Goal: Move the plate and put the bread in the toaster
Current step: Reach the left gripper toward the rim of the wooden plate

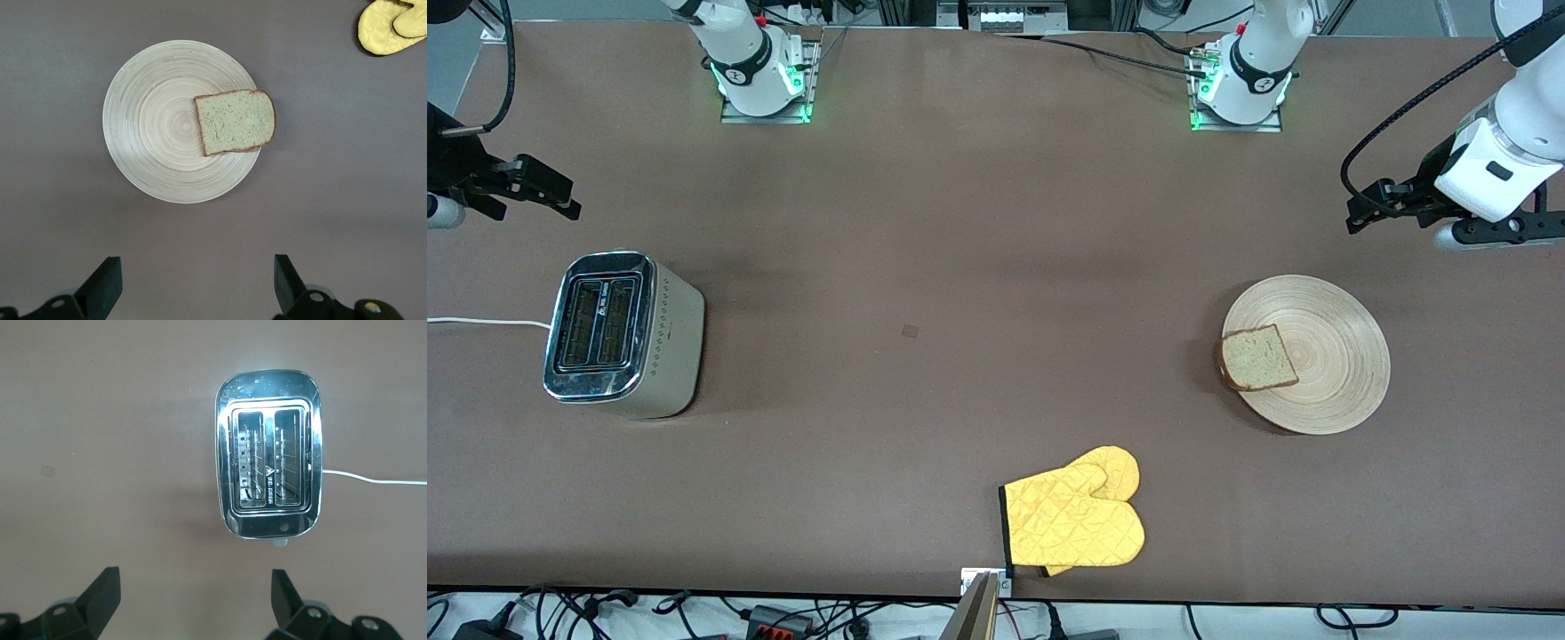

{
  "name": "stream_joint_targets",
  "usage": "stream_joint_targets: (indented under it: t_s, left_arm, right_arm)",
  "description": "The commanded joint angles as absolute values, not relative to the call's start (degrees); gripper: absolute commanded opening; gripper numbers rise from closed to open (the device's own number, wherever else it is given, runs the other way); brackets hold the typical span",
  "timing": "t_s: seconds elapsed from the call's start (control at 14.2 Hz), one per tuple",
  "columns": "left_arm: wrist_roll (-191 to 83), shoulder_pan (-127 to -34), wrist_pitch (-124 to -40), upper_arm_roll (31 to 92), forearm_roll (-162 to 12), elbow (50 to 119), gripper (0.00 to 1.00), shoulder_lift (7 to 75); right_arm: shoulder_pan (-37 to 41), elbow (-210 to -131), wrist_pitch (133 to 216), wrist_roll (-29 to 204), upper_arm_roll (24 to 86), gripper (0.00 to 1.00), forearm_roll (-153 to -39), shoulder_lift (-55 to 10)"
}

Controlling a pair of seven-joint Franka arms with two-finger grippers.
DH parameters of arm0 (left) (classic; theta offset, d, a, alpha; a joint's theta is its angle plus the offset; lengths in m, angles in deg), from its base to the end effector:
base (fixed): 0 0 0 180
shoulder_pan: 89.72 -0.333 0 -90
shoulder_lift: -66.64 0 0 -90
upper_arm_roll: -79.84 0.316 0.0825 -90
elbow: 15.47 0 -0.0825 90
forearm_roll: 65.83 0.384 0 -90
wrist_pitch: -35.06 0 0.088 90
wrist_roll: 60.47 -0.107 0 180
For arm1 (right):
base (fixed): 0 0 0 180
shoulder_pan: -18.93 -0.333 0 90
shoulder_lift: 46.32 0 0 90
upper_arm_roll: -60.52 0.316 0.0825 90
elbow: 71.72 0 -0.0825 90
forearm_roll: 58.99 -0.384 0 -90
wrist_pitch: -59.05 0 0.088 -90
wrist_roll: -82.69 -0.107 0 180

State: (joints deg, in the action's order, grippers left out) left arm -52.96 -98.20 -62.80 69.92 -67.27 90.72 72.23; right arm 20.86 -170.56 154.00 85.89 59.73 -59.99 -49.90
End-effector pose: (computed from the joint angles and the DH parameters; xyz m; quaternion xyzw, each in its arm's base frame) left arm 0.5268 -0.0189 0.5541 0.9981 0.0556 -0.0249 0.0021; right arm 0.5394 -0.0241 0.5930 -0.9999 -0.0034 0.0022 0.0093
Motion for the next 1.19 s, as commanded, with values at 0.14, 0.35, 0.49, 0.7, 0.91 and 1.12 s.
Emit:
stream_joint_targets:
  t_s: [0.14, 0.35, 0.49, 0.7, 0.91, 1.12]
  left_arm:
    - [-53.35, -98.33, -61.53, 69.91, -68.38, 89.73, 1.00, 72.17]
    - [-53.35, -98.59, -61.71, 70.17, -69.26, 89.73, 1.00, 71.56]
    - [-54.05, -99.55, -62.15, 71.05, -70.66, 89.03, 1.00, 67.54]
    - [-62.19, -106.49, -61.71, 71.14, -75.31, 87.36, 1.00, 61.57]
    - [-72.81, -113.08, -61.19, 71.14, -79.19, 82.11, 1.00, 52.27]
    - [-83.29, -120.63, -58.37, 70.96, -81.55, 75.94, 1.00, 39.96]
  right_arm:
    - [21.57, -171.91, 154.23, 86.20, 60.43, 1.00, -59.25, -51.51]
    - [21.48, -171.74, 154.41, 86.29, 60.43, 1.00, -59.16, -51.59]
    - [21.65, -171.74, 154.76, 86.29, 60.43, 1.00, -59.16, -51.51]
    - [21.74, -171.74, 155.29, 86.29, 60.43, 1.00, -59.25, -51.33]
    - [21.74, -171.74, 155.55, 86.29, 60.34, 1.00, -59.16, -51.15]
    - [21.48, -171.82, 156.25, 86.21, 60.43, 1.00, -59.25, -50.89]
